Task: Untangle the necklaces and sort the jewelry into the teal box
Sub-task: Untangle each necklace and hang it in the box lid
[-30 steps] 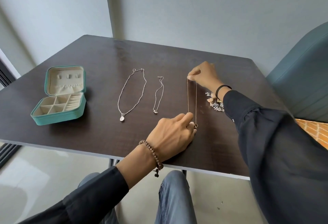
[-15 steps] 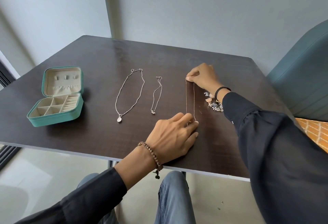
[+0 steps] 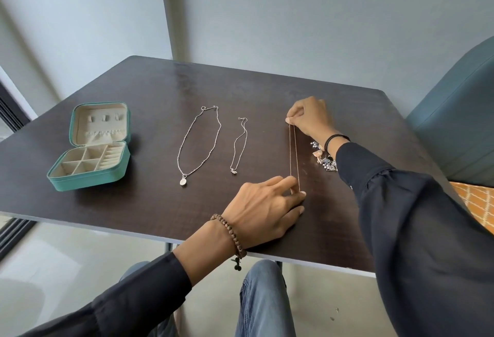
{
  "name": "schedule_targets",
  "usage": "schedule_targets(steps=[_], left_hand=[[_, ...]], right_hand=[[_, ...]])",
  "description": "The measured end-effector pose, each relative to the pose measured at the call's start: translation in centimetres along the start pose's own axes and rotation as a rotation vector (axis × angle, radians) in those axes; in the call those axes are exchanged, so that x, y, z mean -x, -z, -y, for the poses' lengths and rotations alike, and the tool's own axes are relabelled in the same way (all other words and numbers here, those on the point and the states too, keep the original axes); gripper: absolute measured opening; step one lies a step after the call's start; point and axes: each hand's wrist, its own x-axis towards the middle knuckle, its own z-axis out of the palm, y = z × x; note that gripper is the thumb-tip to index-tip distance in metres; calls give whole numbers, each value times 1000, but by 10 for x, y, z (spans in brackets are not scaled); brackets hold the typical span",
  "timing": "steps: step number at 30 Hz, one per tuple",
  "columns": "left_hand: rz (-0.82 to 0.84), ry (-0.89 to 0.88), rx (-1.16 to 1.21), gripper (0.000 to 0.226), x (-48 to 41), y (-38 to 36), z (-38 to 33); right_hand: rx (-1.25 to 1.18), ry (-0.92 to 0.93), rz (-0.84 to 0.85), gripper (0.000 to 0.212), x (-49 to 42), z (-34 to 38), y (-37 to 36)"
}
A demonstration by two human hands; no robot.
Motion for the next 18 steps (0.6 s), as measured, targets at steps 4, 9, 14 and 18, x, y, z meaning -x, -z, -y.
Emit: schedule_targets(steps=[4,9,14,18], left_hand=[[8,15,23,34,-1,1,1],[22,29,63,35,-1,3,-1],[39,45,91,36,-1,4,1],[47,46,101,36,-2,3,1]], right_hand=[[115,62,23,11,3,4,1],[131,48,26,5,4,7,3],[117,49,23,7,3,11,9],[142,58,50,8,1,10,7]])
